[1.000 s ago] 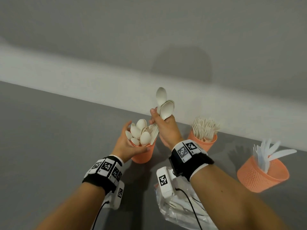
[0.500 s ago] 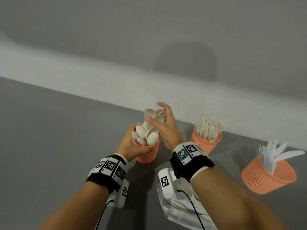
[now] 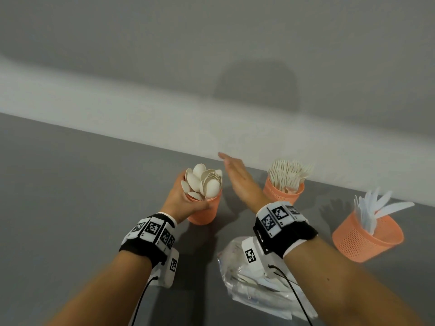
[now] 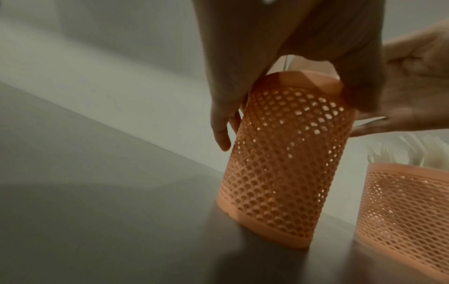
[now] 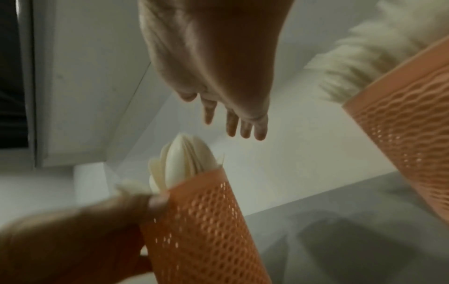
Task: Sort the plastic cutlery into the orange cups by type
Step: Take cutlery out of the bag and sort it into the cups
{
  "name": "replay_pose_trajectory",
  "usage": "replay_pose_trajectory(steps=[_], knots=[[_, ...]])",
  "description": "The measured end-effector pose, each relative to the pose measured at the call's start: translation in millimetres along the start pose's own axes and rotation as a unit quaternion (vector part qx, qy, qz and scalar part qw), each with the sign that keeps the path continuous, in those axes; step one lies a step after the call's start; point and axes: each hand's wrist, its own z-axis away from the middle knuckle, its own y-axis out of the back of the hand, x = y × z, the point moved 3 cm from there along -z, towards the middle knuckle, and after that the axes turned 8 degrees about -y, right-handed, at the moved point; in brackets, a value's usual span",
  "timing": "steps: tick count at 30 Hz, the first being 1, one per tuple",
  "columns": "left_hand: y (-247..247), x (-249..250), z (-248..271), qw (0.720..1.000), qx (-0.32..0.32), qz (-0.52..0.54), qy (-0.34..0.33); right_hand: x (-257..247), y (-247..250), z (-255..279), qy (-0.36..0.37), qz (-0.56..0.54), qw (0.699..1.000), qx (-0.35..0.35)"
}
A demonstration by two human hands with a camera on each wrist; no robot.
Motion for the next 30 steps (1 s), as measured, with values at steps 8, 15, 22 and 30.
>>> replay_pose_trajectory(steps=[8,15,22,30], knots=[[4.7,49.6,49.9,0.954,0.189,-0.133,-0.189,8.6,52.6,65.0,-0.084,0.121,0.984,-0.104],[-84.3,44.8,81.4,0.914,-0.161,-0.344,-0.142,55.5,37.8,124.2,-0.158,0.345,0.892,-0.244],[-102.5,12.0,95.0,0.872,-0.286,-0.389,0.08,111.4,21.9,156.4,-0.14,0.458,0.869,-0.126],[-99.8,25.0,104.5,0.974,-0.057,0.087,0.202,105.5,34.1,166.9,-0.084,0.321,0.943,-0.022]])
